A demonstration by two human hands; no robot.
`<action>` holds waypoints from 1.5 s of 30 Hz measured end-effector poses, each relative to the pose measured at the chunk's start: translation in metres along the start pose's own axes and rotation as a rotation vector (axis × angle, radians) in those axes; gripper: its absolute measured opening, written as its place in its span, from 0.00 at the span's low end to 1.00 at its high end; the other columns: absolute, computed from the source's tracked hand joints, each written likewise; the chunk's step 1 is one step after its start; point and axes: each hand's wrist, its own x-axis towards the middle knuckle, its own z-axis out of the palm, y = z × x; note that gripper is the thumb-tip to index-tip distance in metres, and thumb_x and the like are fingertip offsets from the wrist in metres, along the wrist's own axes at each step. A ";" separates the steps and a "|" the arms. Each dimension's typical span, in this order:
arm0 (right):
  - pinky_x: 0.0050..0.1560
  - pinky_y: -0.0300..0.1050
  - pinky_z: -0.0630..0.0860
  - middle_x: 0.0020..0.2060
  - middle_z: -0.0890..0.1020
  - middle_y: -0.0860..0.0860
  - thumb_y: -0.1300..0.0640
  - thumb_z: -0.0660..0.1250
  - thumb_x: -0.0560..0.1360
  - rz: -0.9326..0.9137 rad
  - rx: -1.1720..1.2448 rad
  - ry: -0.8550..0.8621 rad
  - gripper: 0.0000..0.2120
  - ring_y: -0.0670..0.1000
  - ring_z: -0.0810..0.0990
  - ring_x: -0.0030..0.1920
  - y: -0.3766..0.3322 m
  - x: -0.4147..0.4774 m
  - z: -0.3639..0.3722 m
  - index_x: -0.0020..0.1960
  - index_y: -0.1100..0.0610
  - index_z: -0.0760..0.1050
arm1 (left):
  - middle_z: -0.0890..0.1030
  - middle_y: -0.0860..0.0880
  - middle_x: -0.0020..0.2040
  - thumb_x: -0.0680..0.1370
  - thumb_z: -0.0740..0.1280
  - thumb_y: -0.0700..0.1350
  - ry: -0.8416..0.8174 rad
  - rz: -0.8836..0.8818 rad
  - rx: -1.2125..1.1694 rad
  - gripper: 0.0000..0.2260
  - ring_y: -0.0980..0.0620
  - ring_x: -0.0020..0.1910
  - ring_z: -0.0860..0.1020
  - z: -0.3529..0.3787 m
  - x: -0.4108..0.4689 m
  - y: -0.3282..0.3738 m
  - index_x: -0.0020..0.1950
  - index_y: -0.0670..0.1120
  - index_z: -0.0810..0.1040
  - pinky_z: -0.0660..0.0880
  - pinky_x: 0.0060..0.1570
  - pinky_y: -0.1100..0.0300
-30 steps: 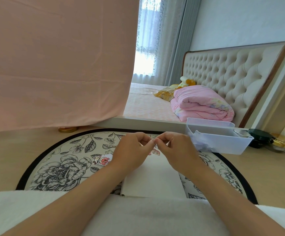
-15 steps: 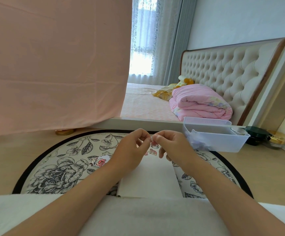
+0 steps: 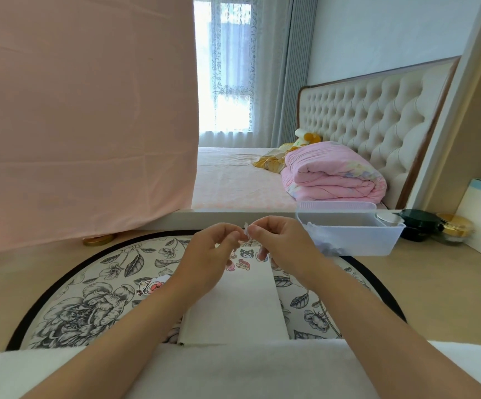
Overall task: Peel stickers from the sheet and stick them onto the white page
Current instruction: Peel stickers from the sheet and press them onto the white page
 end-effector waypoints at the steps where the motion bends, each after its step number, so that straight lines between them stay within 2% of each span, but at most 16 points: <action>1: 0.25 0.32 0.67 0.24 0.79 0.42 0.55 0.69 0.79 -0.010 -0.005 0.011 0.08 0.43 0.74 0.23 0.000 0.001 -0.003 0.46 0.59 0.82 | 0.85 0.53 0.45 0.81 0.65 0.43 -0.015 -0.003 0.005 0.08 0.51 0.48 0.82 0.001 0.002 0.003 0.49 0.50 0.85 0.82 0.42 0.54; 5: 0.26 0.30 0.68 0.24 0.78 0.40 0.58 0.69 0.80 -0.036 -0.025 0.040 0.07 0.41 0.74 0.24 -0.001 0.004 -0.017 0.45 0.58 0.81 | 0.85 0.52 0.41 0.78 0.71 0.50 -0.028 -0.037 0.016 0.06 0.52 0.43 0.82 0.012 0.013 0.017 0.47 0.49 0.85 0.81 0.40 0.56; 8: 0.26 0.31 0.68 0.25 0.80 0.41 0.57 0.68 0.80 -0.028 -0.042 0.052 0.07 0.42 0.75 0.23 -0.002 0.007 -0.029 0.46 0.59 0.82 | 0.84 0.54 0.36 0.76 0.72 0.51 -0.014 -0.048 0.030 0.06 0.54 0.40 0.81 0.024 0.022 0.025 0.45 0.50 0.85 0.80 0.37 0.59; 11: 0.25 0.33 0.68 0.24 0.79 0.45 0.55 0.68 0.79 -0.007 -0.085 0.089 0.08 0.41 0.74 0.22 0.002 0.011 -0.044 0.46 0.59 0.82 | 0.84 0.48 0.40 0.77 0.71 0.52 -0.016 -0.045 0.081 0.06 0.49 0.40 0.81 0.035 0.030 0.025 0.42 0.52 0.83 0.80 0.41 0.50; 14: 0.24 0.34 0.69 0.29 0.79 0.48 0.54 0.66 0.80 0.015 -0.139 0.162 0.08 0.41 0.74 0.21 0.008 0.015 -0.062 0.48 0.58 0.80 | 0.84 0.44 0.44 0.78 0.69 0.48 -0.038 -0.045 0.081 0.07 0.47 0.39 0.78 0.044 0.035 0.022 0.40 0.53 0.81 0.76 0.36 0.52; 16: 0.29 0.36 0.74 0.35 0.81 0.48 0.53 0.66 0.81 0.027 -0.187 0.238 0.08 0.43 0.77 0.25 0.015 0.020 -0.075 0.47 0.55 0.80 | 0.85 0.47 0.44 0.80 0.67 0.47 -0.045 -0.054 0.089 0.07 0.46 0.39 0.78 0.048 0.037 0.019 0.42 0.52 0.80 0.75 0.35 0.53; 19: 0.40 0.47 0.79 0.39 0.85 0.47 0.51 0.67 0.79 0.011 -0.340 0.401 0.08 0.49 0.81 0.35 0.030 0.028 -0.093 0.45 0.52 0.81 | 0.85 0.49 0.44 0.81 0.65 0.46 -0.054 -0.071 0.130 0.07 0.44 0.39 0.78 0.051 0.038 0.012 0.43 0.50 0.79 0.75 0.35 0.54; 21: 0.40 0.45 0.77 0.39 0.86 0.46 0.50 0.68 0.78 0.009 -0.487 0.494 0.08 0.51 0.82 0.41 0.037 0.028 -0.101 0.45 0.52 0.83 | 0.85 0.51 0.43 0.81 0.64 0.45 -0.064 -0.082 0.150 0.07 0.47 0.39 0.78 0.051 0.037 0.009 0.43 0.49 0.79 0.75 0.34 0.54; 24: 0.38 0.41 0.70 0.43 0.86 0.47 0.50 0.70 0.77 0.032 -0.633 0.541 0.07 0.50 0.81 0.44 0.043 0.025 -0.104 0.48 0.51 0.84 | 0.85 0.51 0.42 0.81 0.63 0.43 -0.098 -0.086 0.164 0.08 0.52 0.38 0.79 0.051 0.035 0.005 0.43 0.48 0.78 0.74 0.32 0.56; 28: 0.45 0.43 0.77 0.46 0.86 0.45 0.52 0.71 0.76 0.046 -0.624 0.499 0.07 0.49 0.83 0.48 0.042 0.025 -0.101 0.54 0.50 0.84 | 0.84 0.51 0.41 0.82 0.63 0.42 -0.131 -0.098 0.166 0.07 0.55 0.35 0.77 0.044 0.031 0.003 0.44 0.47 0.77 0.74 0.31 0.59; 31: 0.49 0.42 0.78 0.47 0.85 0.43 0.54 0.70 0.77 -0.059 -0.602 0.414 0.08 0.45 0.82 0.47 0.029 0.023 -0.087 0.55 0.49 0.83 | 0.83 0.50 0.39 0.82 0.62 0.41 -0.133 -0.115 0.126 0.08 0.55 0.34 0.76 0.034 0.027 0.003 0.45 0.44 0.77 0.71 0.31 0.67; 34: 0.45 0.36 0.73 0.44 0.83 0.40 0.56 0.71 0.77 -0.145 -0.471 0.222 0.06 0.34 0.77 0.38 0.013 0.019 -0.061 0.52 0.48 0.84 | 0.82 0.51 0.38 0.83 0.62 0.41 -0.135 -0.125 0.097 0.08 0.54 0.34 0.76 0.021 0.024 0.001 0.45 0.44 0.77 0.71 0.30 0.63; 37: 0.40 0.33 0.69 0.43 0.83 0.39 0.57 0.72 0.75 -0.193 -0.449 0.104 0.07 0.32 0.74 0.35 0.007 0.014 -0.037 0.49 0.45 0.82 | 0.82 0.52 0.36 0.82 0.63 0.40 -0.106 -0.138 0.071 0.08 0.55 0.33 0.76 0.009 0.018 -0.004 0.44 0.43 0.77 0.71 0.29 0.64; 41: 0.37 0.25 0.67 0.41 0.82 0.39 0.57 0.72 0.74 -0.240 -0.498 0.105 0.05 0.30 0.75 0.36 0.005 0.009 -0.015 0.47 0.47 0.82 | 0.83 0.51 0.37 0.80 0.63 0.38 -0.084 -0.155 0.044 0.07 0.54 0.31 0.77 -0.002 0.014 -0.009 0.43 0.43 0.78 0.71 0.31 0.63; 43: 0.36 0.25 0.68 0.41 0.83 0.43 0.59 0.73 0.74 -0.214 -0.403 0.117 0.06 0.32 0.75 0.33 0.005 0.010 -0.008 0.50 0.51 0.81 | 0.83 0.51 0.37 0.80 0.63 0.39 -0.104 -0.183 -0.011 0.07 0.53 0.32 0.78 -0.005 0.014 -0.009 0.43 0.44 0.78 0.70 0.31 0.62; 45: 0.32 0.29 0.70 0.43 0.84 0.48 0.62 0.73 0.75 -0.125 -0.249 0.106 0.09 0.37 0.75 0.28 0.004 0.010 -0.003 0.53 0.53 0.80 | 0.83 0.51 0.37 0.81 0.63 0.39 -0.159 -0.198 -0.091 0.08 0.50 0.33 0.78 -0.008 0.015 -0.006 0.43 0.44 0.78 0.70 0.32 0.61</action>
